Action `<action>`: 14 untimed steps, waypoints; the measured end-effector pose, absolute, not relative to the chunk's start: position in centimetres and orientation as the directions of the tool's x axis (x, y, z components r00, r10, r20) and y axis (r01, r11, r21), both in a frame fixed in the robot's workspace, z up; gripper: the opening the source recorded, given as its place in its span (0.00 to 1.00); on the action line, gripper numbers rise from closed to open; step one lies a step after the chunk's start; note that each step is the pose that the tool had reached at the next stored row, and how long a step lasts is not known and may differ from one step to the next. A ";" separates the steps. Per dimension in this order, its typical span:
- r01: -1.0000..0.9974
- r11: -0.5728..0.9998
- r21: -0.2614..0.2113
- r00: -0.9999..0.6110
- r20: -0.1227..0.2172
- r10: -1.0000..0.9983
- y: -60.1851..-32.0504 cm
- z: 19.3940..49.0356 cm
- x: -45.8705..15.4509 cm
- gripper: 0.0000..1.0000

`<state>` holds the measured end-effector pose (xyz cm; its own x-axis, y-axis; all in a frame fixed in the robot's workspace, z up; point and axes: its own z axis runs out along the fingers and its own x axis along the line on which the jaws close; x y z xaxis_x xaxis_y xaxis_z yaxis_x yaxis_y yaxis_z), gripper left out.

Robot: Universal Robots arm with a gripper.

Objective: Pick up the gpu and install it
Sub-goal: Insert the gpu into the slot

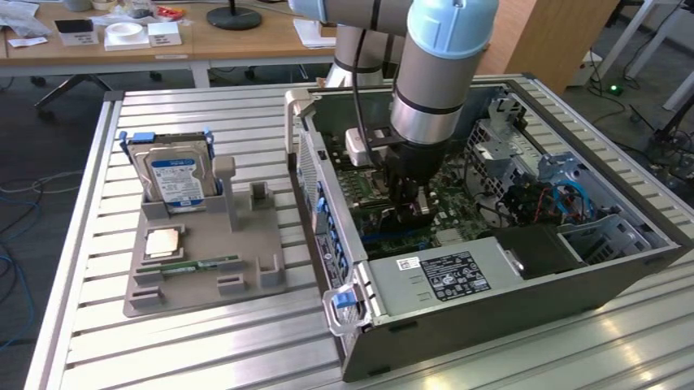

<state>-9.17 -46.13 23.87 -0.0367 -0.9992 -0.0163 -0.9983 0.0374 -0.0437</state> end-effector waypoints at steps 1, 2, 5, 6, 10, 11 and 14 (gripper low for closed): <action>-0.998 0.037 -0.044 -0.037 -0.016 -0.999 -46.1 23.9 -9.2 0.27; -0.998 0.037 -0.044 -0.037 -0.016 -0.999 -46.1 23.9 -9.2 0.27; -0.998 0.037 -0.044 -0.037 -0.016 -0.999 -46.1 23.9 -9.2 0.27; -0.998 0.037 -0.044 -0.037 -0.017 -0.999 -46.1 23.8 -9.2 0.27; -0.998 0.037 -0.044 -0.037 -0.016 -0.999 -46.1 23.8 -9.2 0.27; -0.998 0.037 -0.044 -0.037 -0.016 -0.999 -46.1 23.8 -9.2 0.27; -0.998 0.037 -0.044 -0.037 -0.017 -0.999 -46.1 23.8 -9.2 0.27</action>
<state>-9.17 -46.13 23.79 -0.0367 -0.9992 -0.0166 -0.9983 0.0374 -0.0439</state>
